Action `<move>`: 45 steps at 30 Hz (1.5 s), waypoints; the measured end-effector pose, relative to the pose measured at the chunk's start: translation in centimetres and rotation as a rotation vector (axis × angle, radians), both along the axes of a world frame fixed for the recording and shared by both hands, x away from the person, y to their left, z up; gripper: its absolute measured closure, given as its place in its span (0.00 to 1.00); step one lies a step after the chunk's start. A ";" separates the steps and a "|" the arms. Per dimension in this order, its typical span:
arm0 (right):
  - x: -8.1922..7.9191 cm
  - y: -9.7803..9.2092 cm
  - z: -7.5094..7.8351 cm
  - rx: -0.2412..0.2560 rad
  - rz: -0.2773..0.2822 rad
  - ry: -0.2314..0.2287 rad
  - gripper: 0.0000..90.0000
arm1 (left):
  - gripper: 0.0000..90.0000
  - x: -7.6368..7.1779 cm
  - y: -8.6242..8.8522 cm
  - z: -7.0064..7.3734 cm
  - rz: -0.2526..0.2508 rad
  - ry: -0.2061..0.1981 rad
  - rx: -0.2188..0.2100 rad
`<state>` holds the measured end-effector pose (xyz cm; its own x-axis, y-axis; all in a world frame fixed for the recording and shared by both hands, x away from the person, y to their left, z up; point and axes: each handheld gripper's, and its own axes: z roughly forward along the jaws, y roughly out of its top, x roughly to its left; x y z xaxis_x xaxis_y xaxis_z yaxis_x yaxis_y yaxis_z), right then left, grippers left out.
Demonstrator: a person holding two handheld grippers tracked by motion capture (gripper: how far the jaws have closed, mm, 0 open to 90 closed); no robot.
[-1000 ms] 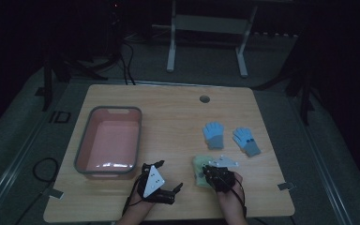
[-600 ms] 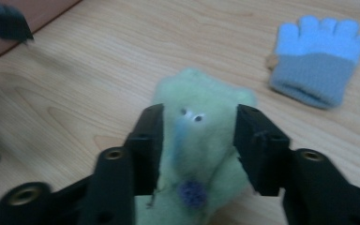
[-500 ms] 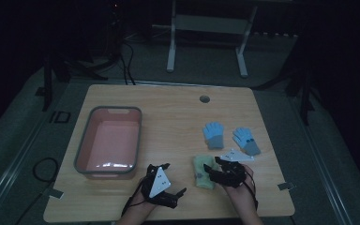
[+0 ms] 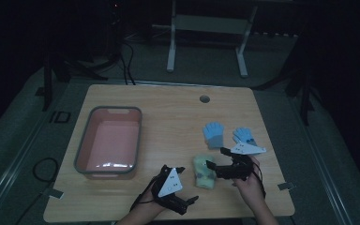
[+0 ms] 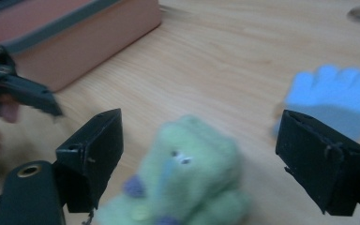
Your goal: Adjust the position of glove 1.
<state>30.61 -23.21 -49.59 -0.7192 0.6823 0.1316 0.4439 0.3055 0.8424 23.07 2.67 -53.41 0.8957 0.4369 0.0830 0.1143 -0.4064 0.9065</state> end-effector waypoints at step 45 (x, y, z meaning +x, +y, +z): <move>5.3 1.6 -5.4 -0.024 0.175 0.315 0.74 | 0.78 4.3 -6.2 -2.2 -0.201 -0.174 0.380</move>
